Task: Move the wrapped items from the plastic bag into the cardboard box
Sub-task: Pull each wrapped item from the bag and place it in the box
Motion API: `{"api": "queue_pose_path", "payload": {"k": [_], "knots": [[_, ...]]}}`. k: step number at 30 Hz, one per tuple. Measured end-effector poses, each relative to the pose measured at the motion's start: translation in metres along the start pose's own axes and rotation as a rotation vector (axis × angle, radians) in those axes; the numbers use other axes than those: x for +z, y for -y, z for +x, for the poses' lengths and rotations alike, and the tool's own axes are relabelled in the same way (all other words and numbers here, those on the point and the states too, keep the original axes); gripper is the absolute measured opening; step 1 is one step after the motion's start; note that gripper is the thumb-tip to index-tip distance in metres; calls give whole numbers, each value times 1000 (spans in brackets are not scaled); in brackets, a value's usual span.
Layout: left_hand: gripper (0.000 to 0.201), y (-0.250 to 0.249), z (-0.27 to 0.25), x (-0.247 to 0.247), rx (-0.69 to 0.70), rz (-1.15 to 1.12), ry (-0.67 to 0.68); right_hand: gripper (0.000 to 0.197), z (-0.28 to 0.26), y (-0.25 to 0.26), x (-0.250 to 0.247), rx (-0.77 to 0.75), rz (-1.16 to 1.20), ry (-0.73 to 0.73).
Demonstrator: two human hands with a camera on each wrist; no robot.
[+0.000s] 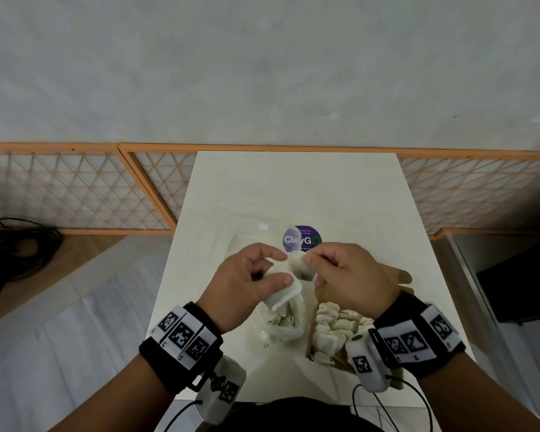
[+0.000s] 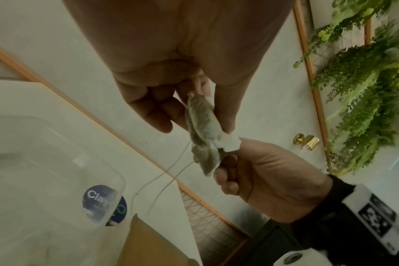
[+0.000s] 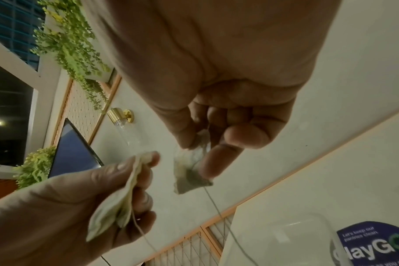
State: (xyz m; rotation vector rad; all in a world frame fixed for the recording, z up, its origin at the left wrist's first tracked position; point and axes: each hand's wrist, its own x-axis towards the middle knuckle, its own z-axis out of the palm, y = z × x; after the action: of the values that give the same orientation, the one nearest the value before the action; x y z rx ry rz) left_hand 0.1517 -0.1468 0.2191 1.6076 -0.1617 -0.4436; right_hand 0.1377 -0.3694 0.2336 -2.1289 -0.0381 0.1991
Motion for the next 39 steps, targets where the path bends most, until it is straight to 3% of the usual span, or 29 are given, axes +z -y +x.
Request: {"api": "queue_pose_path", "payload": {"k": [6,11,14,21,28,31,35,39], "knots": [[13,-6,5,12,47,-83,-22,25,2,8,5,119,263,84],[31,2,8,15,55,-73,-132,27,0,14,5,145,433,142],[38,5,8,13,16,-126,-99,29,-2,13,5,161,483,151],[22,8,10,15,18,-199,-42,22,-6,7,6,77,366,250],[43,11,13,32,-6,-280,26,9,-18,-12,-1,26,222,174],[38,25,15,33,-69,-105,54,8,-38,-30,-22,64,155,131],[16,62,17,29,-91,465,86,16,-78,-69,-50,113,-100,29],[23,101,13,24,-146,799,219,21,-108,-121,-45,266,-239,43]]}}
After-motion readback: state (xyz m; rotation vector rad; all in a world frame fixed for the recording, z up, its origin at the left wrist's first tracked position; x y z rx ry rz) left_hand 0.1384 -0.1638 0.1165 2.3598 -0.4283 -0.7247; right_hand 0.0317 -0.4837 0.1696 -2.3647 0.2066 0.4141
